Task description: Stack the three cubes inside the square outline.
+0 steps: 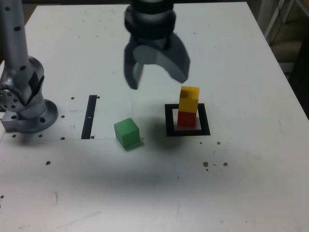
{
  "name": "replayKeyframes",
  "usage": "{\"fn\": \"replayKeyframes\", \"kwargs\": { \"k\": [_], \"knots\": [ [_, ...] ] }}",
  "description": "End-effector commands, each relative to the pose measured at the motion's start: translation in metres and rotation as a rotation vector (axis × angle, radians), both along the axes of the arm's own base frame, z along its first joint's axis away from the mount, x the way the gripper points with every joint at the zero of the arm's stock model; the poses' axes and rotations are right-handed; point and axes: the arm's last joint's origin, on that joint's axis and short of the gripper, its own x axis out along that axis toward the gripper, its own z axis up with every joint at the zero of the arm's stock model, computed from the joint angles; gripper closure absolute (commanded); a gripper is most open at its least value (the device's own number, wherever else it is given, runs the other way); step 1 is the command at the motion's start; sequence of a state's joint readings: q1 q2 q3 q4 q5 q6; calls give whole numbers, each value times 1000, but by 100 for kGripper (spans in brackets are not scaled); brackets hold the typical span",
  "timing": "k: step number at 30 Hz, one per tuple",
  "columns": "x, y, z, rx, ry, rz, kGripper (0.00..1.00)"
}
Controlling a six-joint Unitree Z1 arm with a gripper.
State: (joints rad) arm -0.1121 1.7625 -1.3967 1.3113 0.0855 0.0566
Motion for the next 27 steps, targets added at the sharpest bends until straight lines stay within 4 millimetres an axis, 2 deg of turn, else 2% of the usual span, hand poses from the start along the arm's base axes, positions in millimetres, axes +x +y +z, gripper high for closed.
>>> {"fn": "replayKeyframes", "kwargs": {
  "k": [1, 12, 27],
  "knots": [
    [-10, -4, 2, 1, -7, -11, 0],
    [-47, -23, -14, 0, 24, -75, 0],
    [-68, -43, -43, -5, 73, -192, 0]
  ]
}}
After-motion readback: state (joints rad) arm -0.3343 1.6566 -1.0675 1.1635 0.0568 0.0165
